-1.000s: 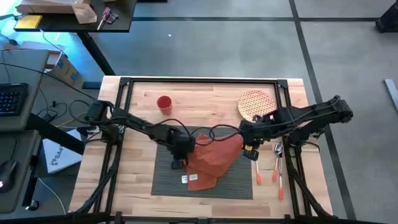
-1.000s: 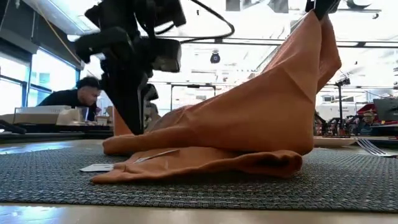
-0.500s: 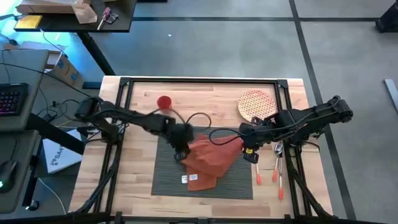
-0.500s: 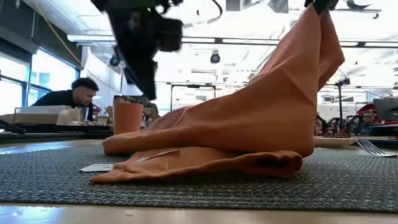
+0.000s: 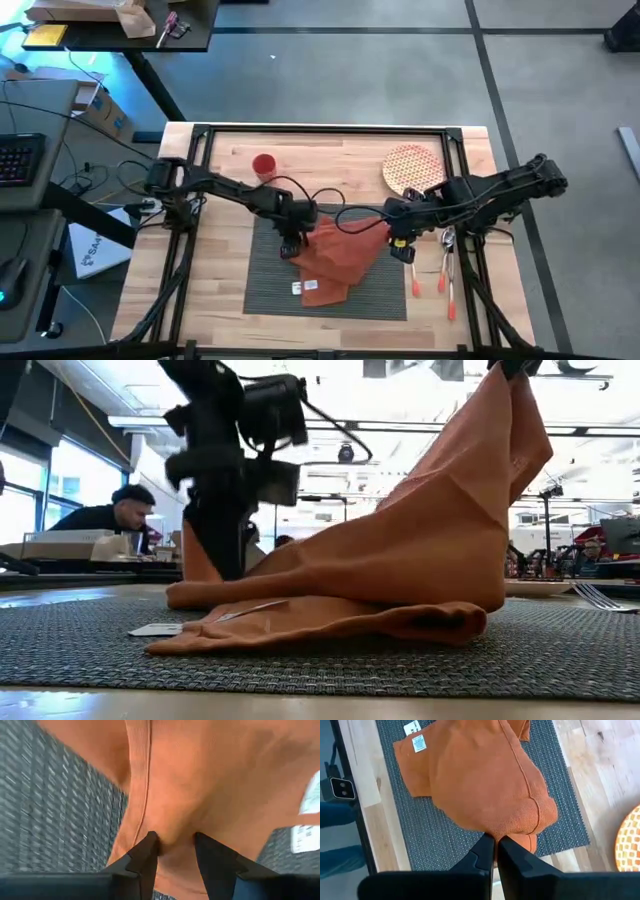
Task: Set table place
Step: Fold the orange table napkin
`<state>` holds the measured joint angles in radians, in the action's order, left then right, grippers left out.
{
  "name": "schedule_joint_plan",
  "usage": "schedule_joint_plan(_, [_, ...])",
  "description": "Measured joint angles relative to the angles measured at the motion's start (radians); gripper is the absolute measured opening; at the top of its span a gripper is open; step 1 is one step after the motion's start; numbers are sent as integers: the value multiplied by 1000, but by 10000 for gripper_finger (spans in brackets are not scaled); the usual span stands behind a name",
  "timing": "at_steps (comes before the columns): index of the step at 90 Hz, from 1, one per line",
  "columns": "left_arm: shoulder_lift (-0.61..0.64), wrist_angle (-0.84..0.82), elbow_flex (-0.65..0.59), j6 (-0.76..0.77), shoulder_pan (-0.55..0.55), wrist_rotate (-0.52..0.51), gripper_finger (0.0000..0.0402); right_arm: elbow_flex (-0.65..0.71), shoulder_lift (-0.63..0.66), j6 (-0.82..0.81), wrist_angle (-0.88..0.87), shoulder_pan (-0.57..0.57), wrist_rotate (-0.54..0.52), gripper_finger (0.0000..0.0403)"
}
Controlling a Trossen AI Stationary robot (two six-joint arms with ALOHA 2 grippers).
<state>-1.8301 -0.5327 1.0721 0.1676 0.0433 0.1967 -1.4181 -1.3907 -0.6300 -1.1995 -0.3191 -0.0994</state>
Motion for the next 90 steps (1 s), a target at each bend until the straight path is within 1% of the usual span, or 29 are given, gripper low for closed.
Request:
schedule_joint_plan(6, [1, -4, 0, 11, 16, -4, 35, 0, 0, -2, 0, -2, 2, 0])
schedule_joint_plan(9, [6, -5, 0, 12, 27, -4, 19, 0, 0, -3, 0, -6, 2, 0])
schedule_joint_plan(14, [22, -29, 8, 14, 48, -19, 9, 0, 0, -23, 0, -12, 7, 0])
schedule_joint_plan(19, [56, -101, 40, 2, 73, -40, 3, 0, 1, -48, 0, -19, 53, 0])
schedule_joint_plan(25, [113, -197, 89, -23, 109, -50, 1, 0, 5, -73, 16, -38, 159, 0])
schedule_joint_plan(30, [163, -290, 134, -47, 143, -48, 0, 0, 9, -93, 52, -61, 277, 0])
schedule_joint_plan(35, [216, -381, 185, -72, 173, -22, 0, 0, 12, -120, 113, -79, 420, 0])
schedule_joint_plan(43, [310, -492, 278, -83, 202, 39, 0, 0, 19, -186, 259, -97, 681, 0])
schedule_joint_plan(46, [343, -518, 309, -83, 202, 55, 0, 0, 26, -197, 311, -98, 735, 0])
schedule_joint_plan(49, [371, -527, 338, -79, 195, 51, 0, 0, 32, -196, 339, -97, 750, 0])
schedule_joint_plan(52, [403, -515, 357, -63, 188, 0, 0, 0, 43, -175, 334, -82, 730, 0])
schedule_joint_plan(56, [439, -501, 373, -40, 175, -117, 0, 0, 53, -130, 287, -51, 659, 0])
schedule_joint_plan(60, [470, -493, 377, -41, 144, -225, 0, -1, 58, -80, 206, -4, 548, 0])
schedule_joint_plan(65, [484, -494, 374, -61, 91, -312, 0, -1, 57, -32, 81, 63, 386, 0])
schedule_joint_plan(69, [484, -495, 360, -75, 44, -362, 0, 5, 47, 3, -3, 128, 270, 0])
schedule_joint_plan(74, [468, -485, 325, -76, -13, -413, 0, 29, 44, 41, -52, 223, 176, 0])
schedule_joint_plan(78, [452, -448, 290, -75, -62, -442, 0, 64, 43, 69, -56, 300, 129, 0])
schedule_joint_plan(85, [418, -380, 231, -72, -131, -476, 0, 150, 42, 103, -17, 432, 81, 0])
schedule_joint_plan(90, [381, -346, 194, -63, -170, -530, 0, 216, 41, 111, 26, 510, 27, 0])
